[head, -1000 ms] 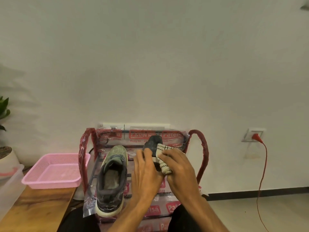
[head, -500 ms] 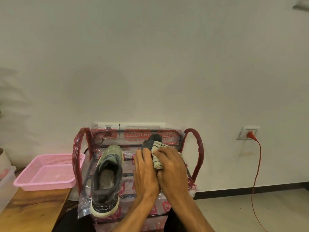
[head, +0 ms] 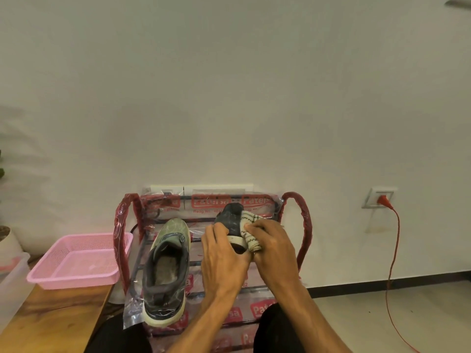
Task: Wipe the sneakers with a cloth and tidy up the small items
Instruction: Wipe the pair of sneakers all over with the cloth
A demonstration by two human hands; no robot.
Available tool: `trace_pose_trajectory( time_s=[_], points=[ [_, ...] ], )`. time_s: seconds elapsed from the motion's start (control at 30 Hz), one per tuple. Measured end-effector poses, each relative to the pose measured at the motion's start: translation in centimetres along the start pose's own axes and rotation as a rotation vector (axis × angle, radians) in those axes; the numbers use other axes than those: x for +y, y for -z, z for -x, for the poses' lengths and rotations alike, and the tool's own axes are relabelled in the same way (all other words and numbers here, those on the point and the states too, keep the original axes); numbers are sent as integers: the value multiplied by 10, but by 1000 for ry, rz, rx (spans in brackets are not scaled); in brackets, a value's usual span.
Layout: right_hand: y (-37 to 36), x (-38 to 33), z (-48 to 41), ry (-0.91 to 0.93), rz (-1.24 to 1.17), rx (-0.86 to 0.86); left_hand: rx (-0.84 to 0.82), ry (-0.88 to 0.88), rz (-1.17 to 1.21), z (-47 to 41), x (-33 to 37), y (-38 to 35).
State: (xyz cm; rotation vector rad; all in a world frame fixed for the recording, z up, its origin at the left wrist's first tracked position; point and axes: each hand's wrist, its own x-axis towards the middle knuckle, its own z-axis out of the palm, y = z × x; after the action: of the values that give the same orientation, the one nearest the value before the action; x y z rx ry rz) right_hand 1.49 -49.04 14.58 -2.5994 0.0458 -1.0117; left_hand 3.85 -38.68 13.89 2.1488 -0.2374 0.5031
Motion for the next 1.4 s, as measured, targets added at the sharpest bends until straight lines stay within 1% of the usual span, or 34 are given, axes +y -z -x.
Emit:
trace_pose_trajectory(
  time_s=[0.07, 0.17, 0.23, 0.33, 0.37, 0.5, 0.53, 0.63, 0.8, 0.87, 0.93, 0.97, 1.03, 1.13, 1.2, 1.27, 1.33, 1.4],
  points=[
    [-1, 0, -1, -64, -6, -6, 2, 10, -6, -1, 2, 0],
    [-1, -10, 6, 58, -93, -11, 21, -29, -1, 0, 0, 2],
    [-2, -11, 8, 103, -87, -1, 24, -49, -2, 0, -1, 0],
    [-3, -8, 1, -31, -37, 46, 12, -39, -13, -1, -1, -4],
    [-3, -10, -2, -26, -21, 44, 16, -34, -15, 0, 0, -4],
    [-1, -17, -5, 202, 83, -4, 22, -57, 1, 0, -2, -4],
    [-1, -16, -7, 204, 110, 2, 22, -56, -1, 0, -2, -5],
    [-1, -13, -13, 134, 174, 37, 12, -52, -7, -1, 2, -5],
    [5, -9, -12, 325, 214, 0, -18, -40, -4, 0, 2, -1],
    [4, 4, -10, 259, 241, -6, -16, -1, 3, -1, 2, 1],
    [-2, 22, -1, 96, 235, -34, -6, 44, 3, -4, 4, 5],
    [-7, 29, 7, 1, 182, -60, -15, 49, -3, -5, 5, 7],
    [-15, 33, 21, -157, -25, -75, -27, 19, -11, -7, 5, 6],
    [-20, 21, 18, -328, -283, 85, -15, -12, -30, -6, 4, -1],
    [-15, 8, 10, -329, -383, 141, -20, -4, -35, -4, 3, -3],
    [-12, 2, 9, -201, -435, 102, -6, -10, -21, -2, 1, -2],
    [-14, 6, 13, -60, -379, 67, 17, -19, -5, 0, 0, -1],
    [-18, 14, 15, -47, -291, 92, 17, -22, -8, 2, 0, -1]
  ],
)
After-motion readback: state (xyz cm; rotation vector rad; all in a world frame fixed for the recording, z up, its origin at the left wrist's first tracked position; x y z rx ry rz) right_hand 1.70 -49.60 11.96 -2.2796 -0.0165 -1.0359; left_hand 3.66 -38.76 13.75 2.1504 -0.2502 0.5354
